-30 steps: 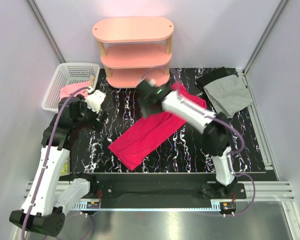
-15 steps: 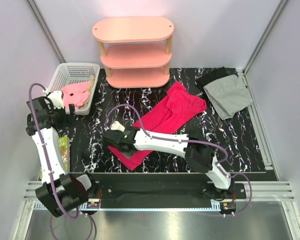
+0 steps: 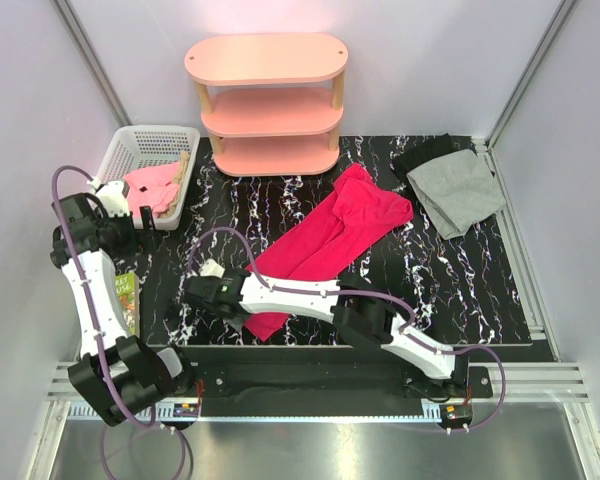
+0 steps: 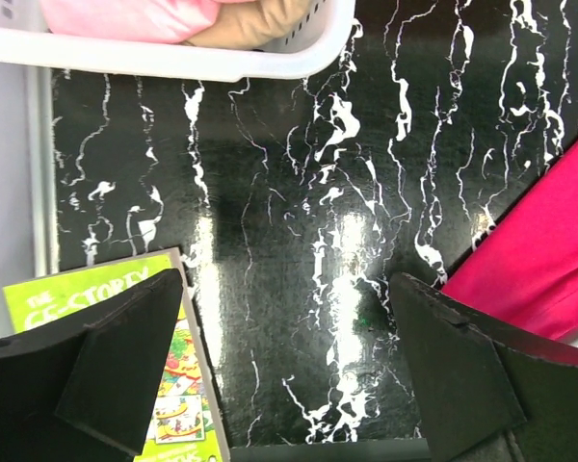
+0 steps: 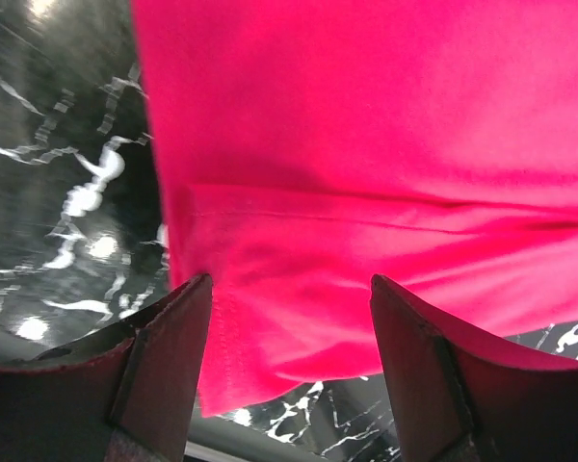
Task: Fold and stack the t-shirts
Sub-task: Fold the tshirt
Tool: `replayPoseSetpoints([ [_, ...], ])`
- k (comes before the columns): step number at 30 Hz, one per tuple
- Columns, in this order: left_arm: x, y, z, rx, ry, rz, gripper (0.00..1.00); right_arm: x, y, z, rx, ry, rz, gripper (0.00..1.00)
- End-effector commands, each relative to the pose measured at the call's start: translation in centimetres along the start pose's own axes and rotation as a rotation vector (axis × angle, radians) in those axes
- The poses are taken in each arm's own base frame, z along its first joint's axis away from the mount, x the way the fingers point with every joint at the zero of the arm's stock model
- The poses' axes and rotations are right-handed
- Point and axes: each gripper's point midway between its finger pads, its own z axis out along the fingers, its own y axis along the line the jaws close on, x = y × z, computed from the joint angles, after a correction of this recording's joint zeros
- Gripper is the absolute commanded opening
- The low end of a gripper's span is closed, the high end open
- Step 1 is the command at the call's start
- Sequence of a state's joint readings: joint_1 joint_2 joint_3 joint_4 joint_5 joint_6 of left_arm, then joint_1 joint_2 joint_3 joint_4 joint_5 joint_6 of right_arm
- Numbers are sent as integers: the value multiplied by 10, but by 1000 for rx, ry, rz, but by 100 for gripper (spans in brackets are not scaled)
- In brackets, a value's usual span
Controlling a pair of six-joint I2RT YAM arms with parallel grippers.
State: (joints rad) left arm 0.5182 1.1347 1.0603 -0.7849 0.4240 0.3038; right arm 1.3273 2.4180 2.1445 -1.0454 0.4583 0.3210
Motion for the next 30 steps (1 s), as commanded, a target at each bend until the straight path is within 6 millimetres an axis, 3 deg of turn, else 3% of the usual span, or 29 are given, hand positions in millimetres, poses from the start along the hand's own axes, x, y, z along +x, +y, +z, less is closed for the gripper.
replayPoseSetpoints([
  [1,-23,1,-3,48,-68,-21,94,-25,11,-22,-49,-58,31,74],
  [8,-16,16,1,94,-42,-76,93,-30,25,-37,-75,-69,14,74],
  [19,-21,21,-2,97,-59,-71,93,-13,48,-13,-128,2,1,74],
  [25,-22,24,-7,83,-66,-57,93,-6,46,0,-116,30,2,74],
  [30,-21,23,-12,75,-75,-41,93,-3,32,12,-153,65,70,72],
])
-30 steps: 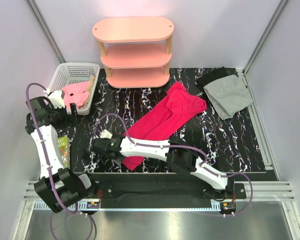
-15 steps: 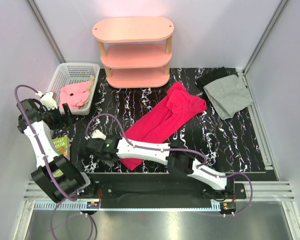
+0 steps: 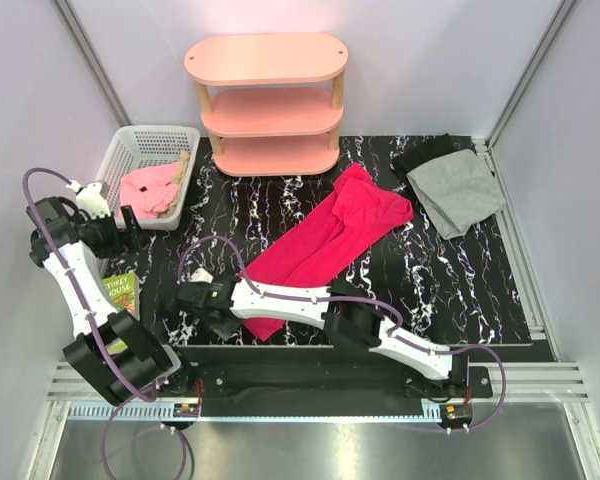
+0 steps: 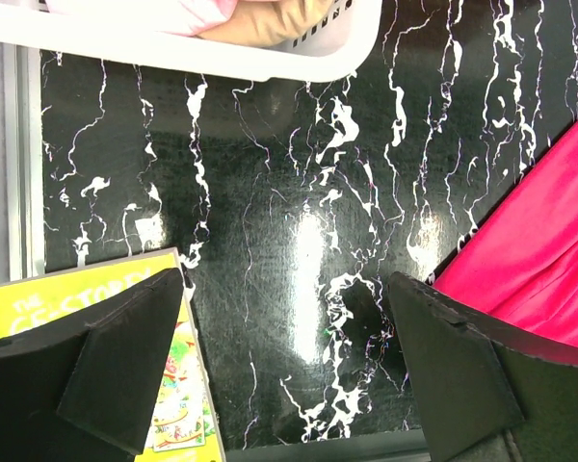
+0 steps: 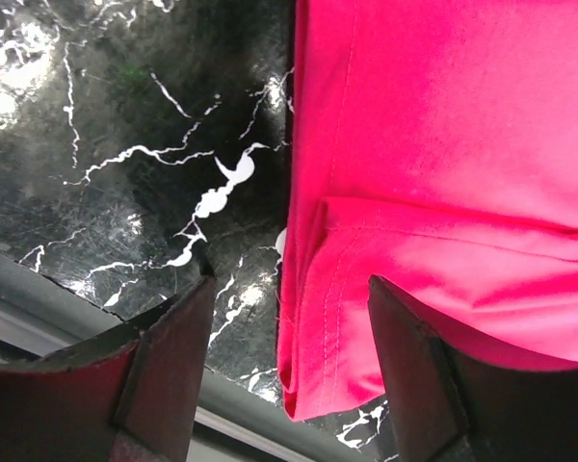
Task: Fold and stack the t-shirts
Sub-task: Fold the tshirt
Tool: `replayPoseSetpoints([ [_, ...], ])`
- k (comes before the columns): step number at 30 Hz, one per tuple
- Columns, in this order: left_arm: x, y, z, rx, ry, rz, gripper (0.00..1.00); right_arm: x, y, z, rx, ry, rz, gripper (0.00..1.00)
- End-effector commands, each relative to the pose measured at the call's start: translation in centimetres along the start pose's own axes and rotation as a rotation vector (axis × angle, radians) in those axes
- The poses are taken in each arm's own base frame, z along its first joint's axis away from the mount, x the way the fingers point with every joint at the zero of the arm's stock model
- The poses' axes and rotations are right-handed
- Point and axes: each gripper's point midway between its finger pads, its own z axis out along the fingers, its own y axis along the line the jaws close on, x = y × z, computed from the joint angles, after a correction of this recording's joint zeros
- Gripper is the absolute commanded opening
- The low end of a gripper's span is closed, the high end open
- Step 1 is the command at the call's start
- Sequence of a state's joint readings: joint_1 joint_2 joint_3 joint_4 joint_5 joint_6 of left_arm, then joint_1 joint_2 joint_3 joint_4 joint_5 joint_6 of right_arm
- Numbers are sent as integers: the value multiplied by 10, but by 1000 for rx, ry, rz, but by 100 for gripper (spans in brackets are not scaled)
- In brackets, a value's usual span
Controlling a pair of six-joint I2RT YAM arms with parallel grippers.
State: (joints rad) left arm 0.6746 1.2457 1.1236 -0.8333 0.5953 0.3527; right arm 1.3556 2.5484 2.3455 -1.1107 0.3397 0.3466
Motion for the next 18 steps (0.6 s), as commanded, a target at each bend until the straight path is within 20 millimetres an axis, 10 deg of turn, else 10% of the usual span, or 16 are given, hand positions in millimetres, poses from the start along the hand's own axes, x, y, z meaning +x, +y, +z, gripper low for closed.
replayPoseSetpoints([
  [1,-20,-4,-13,0,-74,72,93,5,-18,11,-35,42,80,71],
  [18,-10,-5,-4,37,-44,53,93,31,-14,44,-124,121,115,41],
])
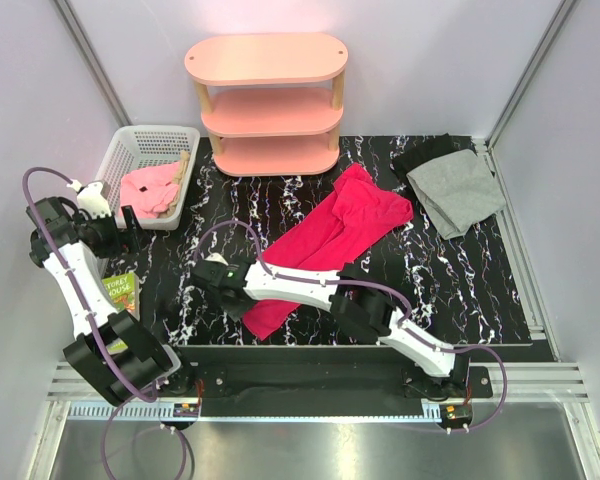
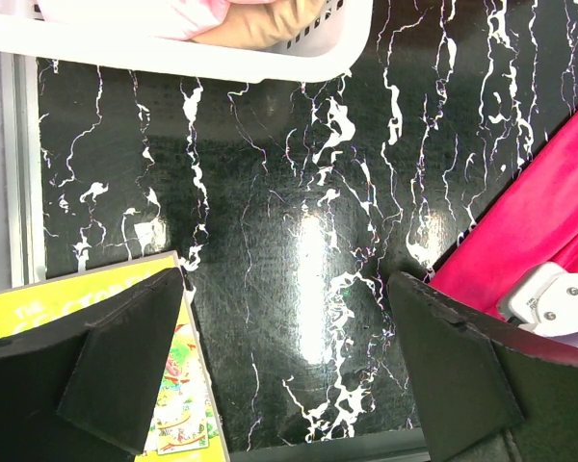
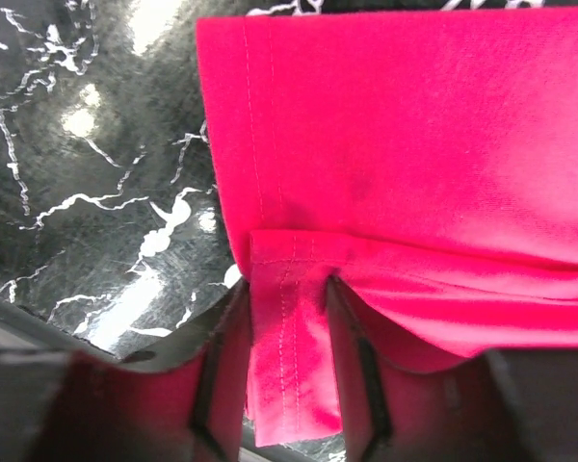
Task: Fold and stack the t-shirts
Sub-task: Fold the tshirt
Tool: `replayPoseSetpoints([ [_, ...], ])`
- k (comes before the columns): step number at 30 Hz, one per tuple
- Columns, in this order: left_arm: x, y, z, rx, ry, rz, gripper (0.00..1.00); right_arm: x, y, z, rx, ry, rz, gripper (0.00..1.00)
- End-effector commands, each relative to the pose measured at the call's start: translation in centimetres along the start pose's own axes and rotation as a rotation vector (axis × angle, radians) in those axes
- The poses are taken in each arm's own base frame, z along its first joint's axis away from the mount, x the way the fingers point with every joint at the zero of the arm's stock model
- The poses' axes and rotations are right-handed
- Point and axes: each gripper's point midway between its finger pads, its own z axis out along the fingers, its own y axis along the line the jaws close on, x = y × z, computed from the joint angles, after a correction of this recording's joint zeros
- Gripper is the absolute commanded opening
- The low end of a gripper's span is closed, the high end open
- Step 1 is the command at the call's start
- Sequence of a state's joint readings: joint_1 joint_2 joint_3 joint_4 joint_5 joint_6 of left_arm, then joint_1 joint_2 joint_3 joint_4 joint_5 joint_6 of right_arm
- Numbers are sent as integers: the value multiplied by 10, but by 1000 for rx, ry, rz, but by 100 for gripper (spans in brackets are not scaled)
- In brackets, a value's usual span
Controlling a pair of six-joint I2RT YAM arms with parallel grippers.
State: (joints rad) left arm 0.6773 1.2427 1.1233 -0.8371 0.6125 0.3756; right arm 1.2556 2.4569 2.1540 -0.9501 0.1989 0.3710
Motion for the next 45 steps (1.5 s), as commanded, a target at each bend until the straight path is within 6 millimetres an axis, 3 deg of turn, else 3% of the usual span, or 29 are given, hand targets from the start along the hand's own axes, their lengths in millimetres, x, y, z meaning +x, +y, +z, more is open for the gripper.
replayPoseSetpoints([
  [1,-10,-2,-3,18,-37,33,93,40,1,32,-4,118,-10,39],
  [4,-11,-3,-4,22,-41,38,93,47,1,32,-13,138,-6,26],
  [5,-11,-3,-4,22,-41,38,93,48,1,31,-14,139,-5,14],
  [7,-10,-4,-4,23,-41,36,93,47,2,28,-23,138,-1,1],
  [12,-9,-3,-4,21,-38,41,93,37,15,5,-100,121,5,0],
  [20,-15,-3,-3,33,-46,32,93,19,32,-70,-249,47,37,0],
  [24,-14,-3,-1,42,-41,27,92,9,26,-106,-274,-19,53,0],
  [25,-14,-4,-1,43,-40,26,92,1,24,-123,-289,-58,58,0],
  [31,-17,-7,0,62,-46,16,92,-13,1,-161,-340,-119,133,0],
  [35,-21,-7,-3,60,-56,21,92,-5,-25,-160,-345,-117,201,0],
  [37,-24,-8,-4,61,-59,24,92,4,-48,-152,-332,-111,260,0],
  [38,-24,-9,-5,63,-59,22,92,18,-56,-142,-326,-75,276,0],
  [45,-29,-15,-4,83,-63,18,91,24,-113,-113,-295,-70,380,0],
])
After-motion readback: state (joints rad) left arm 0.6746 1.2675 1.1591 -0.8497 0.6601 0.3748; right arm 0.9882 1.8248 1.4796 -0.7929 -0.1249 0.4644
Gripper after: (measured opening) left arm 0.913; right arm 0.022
